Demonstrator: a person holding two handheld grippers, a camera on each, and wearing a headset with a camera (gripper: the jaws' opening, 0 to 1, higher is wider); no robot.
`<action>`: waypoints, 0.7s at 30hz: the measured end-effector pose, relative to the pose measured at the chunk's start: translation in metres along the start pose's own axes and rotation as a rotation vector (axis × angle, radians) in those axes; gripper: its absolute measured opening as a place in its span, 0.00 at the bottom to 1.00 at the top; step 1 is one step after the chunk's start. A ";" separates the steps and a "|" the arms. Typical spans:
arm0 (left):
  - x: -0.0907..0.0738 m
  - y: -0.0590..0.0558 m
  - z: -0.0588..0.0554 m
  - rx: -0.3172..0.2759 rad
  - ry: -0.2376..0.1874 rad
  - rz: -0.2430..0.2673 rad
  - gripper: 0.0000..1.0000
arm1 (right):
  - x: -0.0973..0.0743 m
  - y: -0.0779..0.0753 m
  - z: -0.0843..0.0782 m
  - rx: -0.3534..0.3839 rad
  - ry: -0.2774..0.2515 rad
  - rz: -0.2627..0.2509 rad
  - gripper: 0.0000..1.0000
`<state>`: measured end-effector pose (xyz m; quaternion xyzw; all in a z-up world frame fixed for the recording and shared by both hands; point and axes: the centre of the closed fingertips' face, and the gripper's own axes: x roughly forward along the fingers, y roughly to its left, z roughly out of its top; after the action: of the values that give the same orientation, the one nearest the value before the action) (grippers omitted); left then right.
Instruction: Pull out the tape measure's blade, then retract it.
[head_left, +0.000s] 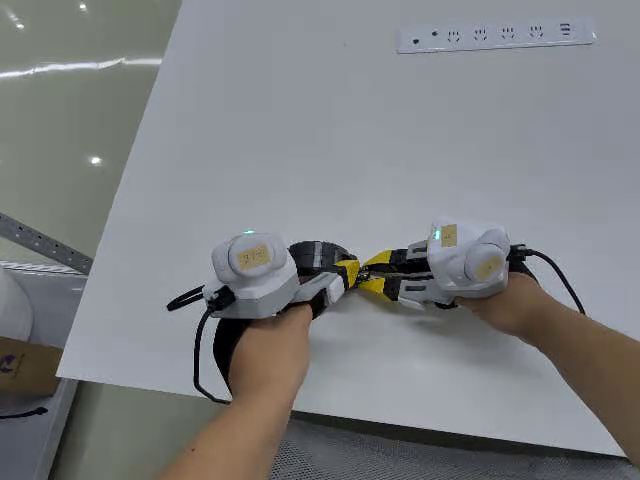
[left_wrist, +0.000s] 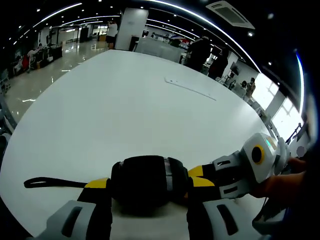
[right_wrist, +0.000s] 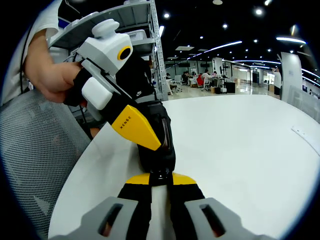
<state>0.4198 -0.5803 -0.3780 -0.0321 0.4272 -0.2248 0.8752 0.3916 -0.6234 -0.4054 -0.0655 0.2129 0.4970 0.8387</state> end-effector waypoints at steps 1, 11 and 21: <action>0.000 0.000 0.000 -0.002 0.000 0.001 0.58 | 0.000 0.000 0.000 0.001 0.000 -0.001 0.11; 0.000 -0.001 0.001 0.011 -0.009 -0.003 0.59 | -0.002 -0.001 0.000 -0.003 0.006 -0.014 0.13; -0.001 0.000 0.001 0.012 -0.023 -0.019 0.59 | -0.002 0.000 0.001 -0.019 0.017 -0.013 0.13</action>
<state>0.4200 -0.5803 -0.3764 -0.0333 0.4152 -0.2354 0.8781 0.3913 -0.6251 -0.4038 -0.0791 0.2150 0.4928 0.8395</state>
